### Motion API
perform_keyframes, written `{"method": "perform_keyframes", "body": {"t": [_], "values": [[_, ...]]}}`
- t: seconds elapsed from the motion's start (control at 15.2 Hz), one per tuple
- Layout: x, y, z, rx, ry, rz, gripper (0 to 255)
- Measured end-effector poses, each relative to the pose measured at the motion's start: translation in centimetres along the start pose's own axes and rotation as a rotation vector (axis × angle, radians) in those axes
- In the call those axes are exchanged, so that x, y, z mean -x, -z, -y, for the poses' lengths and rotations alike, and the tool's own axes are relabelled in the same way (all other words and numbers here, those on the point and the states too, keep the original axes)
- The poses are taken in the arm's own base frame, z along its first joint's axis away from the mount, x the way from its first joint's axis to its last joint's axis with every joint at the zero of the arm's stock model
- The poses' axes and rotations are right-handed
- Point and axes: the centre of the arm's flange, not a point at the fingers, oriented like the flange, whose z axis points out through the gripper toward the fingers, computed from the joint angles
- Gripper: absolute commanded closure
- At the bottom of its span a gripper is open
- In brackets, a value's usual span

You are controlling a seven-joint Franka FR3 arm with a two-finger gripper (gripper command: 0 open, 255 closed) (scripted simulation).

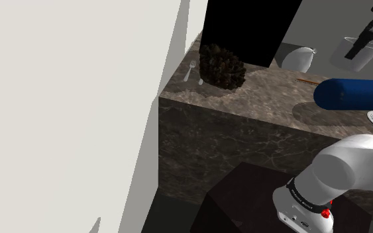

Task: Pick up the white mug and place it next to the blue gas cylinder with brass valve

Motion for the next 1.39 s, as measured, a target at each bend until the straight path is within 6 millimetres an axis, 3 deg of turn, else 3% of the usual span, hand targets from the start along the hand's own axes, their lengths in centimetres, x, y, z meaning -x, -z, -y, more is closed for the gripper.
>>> {"method": "perform_keyframes", "body": {"t": [0.4, 1.39], "values": [[7.6, 0.4, 2.4, 0.0, 0.0, 0.0, 255], [8.5, -7.3, 2.9, 0.0, 0.0, 0.001, 255]]}}
